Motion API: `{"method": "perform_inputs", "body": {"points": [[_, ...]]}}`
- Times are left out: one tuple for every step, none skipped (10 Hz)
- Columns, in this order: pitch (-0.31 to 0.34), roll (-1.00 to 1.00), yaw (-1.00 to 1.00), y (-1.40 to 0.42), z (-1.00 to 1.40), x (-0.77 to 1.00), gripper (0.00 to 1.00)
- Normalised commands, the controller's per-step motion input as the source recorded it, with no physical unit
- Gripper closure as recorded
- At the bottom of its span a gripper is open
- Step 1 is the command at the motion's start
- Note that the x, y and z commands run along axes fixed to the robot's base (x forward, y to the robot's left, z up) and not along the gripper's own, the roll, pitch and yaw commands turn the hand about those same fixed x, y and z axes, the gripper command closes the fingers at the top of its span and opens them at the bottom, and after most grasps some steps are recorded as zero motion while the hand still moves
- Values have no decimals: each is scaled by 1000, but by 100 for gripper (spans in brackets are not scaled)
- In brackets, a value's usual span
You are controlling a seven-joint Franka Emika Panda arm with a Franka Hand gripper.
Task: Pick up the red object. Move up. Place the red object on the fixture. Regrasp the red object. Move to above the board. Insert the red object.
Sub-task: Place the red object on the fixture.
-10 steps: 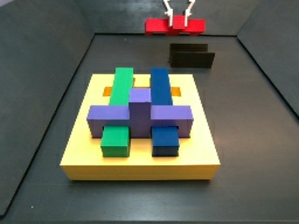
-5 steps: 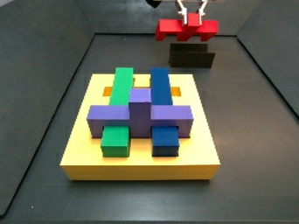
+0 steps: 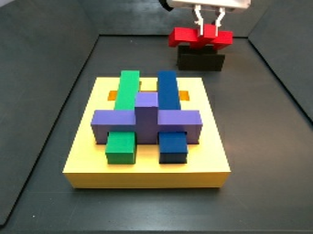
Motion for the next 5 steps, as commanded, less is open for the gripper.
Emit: {"method": "perform_inputs", "body": {"points": [[100, -26, -191, 0, -86, 620, 100], [37, -166, -203, 0, -200, 571, 100], [0, -203, -214, 0, -226, 526, 100], [0, -217, -191, 20, -309, 340, 100], [0, -154, -171, 77, -246, 263, 100]]}}
